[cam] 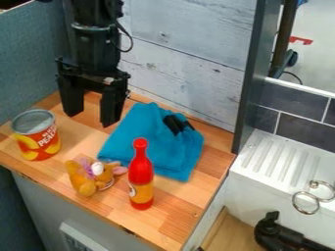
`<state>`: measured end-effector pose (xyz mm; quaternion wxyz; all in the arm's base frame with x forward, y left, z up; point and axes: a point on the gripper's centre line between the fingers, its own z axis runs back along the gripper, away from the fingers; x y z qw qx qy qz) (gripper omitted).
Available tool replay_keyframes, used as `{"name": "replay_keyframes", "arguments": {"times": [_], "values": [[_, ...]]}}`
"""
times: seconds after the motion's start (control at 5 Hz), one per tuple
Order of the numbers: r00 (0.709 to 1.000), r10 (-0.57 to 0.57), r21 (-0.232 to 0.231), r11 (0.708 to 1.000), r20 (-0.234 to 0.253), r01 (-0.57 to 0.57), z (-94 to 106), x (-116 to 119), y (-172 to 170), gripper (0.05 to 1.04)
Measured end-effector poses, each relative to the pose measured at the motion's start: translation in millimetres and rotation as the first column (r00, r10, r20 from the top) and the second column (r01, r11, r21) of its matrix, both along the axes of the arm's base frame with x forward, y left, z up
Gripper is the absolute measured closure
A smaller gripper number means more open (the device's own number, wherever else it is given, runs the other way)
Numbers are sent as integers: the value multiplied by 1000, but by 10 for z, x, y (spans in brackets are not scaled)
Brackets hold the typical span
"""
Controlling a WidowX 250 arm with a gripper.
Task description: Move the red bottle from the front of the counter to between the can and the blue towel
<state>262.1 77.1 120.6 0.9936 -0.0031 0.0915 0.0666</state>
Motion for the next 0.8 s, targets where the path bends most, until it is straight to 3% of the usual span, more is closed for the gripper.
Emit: {"name": "replay_keyframes", "arguments": {"times": [0.2,0.4,0.6,0.8], "values": [[1000,0,-8,1000,-30,0,-72,-26,-7,83],[1000,-26,-19,999,-9,26,-38,-40,-84,83],[992,-112,3,994,59,112,74,-71,-336,83],[986,-146,-7,989,78,147,34,-88,-454,83]]}}
